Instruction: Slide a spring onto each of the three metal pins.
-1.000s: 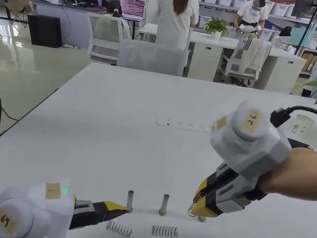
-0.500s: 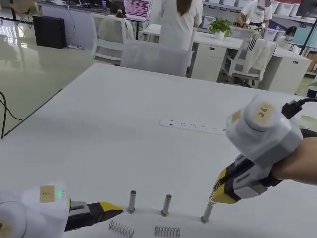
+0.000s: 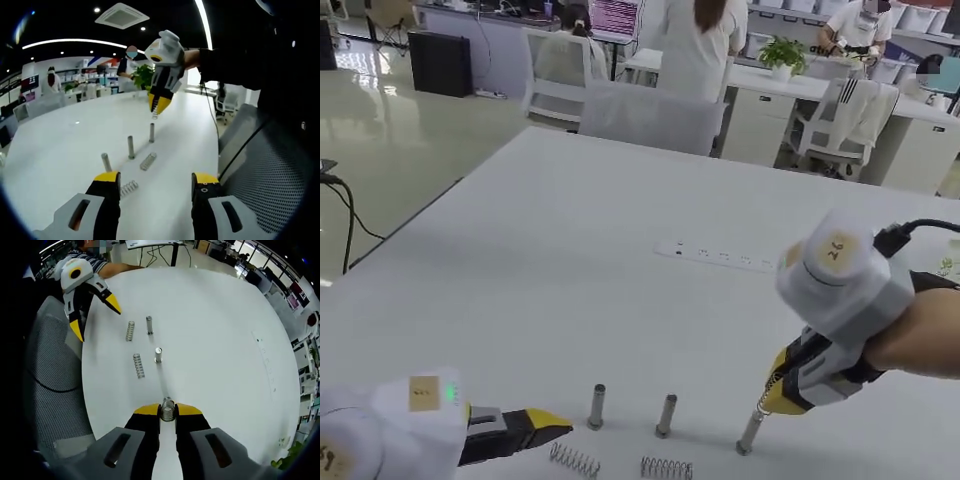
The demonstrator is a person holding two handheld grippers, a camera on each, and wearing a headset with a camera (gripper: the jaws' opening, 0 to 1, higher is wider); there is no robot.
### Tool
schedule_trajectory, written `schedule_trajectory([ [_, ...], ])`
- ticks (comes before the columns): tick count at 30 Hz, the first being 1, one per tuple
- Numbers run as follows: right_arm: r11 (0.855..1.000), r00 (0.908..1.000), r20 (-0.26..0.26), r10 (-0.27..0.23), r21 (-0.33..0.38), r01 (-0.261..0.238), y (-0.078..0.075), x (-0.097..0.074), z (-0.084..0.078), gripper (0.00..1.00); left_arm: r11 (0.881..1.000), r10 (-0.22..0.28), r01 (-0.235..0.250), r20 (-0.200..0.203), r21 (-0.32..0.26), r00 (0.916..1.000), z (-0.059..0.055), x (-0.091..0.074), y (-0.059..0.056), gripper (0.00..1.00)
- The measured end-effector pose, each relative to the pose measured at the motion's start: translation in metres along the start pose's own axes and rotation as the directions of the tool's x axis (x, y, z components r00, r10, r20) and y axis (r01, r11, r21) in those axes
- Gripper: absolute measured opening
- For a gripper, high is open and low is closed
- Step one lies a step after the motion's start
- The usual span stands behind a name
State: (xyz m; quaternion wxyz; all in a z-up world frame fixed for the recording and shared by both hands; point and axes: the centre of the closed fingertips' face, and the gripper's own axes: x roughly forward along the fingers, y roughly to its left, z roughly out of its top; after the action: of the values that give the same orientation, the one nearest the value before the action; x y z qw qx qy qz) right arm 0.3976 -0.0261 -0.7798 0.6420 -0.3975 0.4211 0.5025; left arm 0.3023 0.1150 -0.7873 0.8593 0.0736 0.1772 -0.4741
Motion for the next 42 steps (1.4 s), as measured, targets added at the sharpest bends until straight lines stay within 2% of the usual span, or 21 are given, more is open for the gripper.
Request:
schedule_trajectory([
  [17,1.0,0.9996,-0.014,0.024,0.007,-0.024,-0.003,0.016,-0.003,0.08,1.0,0.016,-0.016,0.005,-0.009,0.9999,-0.001,-0.001,0.002,0.5],
  [28,0.999,0.9985,-0.036,0.041,0.013,-0.041,-0.002,0.035,-0.008,0.08,1.0,0.016,-0.016,0.008,-0.014,0.9998,-0.002,0.001,0.003,0.5],
  [42,0.999,0.9989,-0.042,0.021,0.035,-0.02,-0.008,0.055,-0.01,0.08,1.0,0.008,-0.008,0.012,-0.017,0.9999,-0.002,0.002,0.005,0.49],
])
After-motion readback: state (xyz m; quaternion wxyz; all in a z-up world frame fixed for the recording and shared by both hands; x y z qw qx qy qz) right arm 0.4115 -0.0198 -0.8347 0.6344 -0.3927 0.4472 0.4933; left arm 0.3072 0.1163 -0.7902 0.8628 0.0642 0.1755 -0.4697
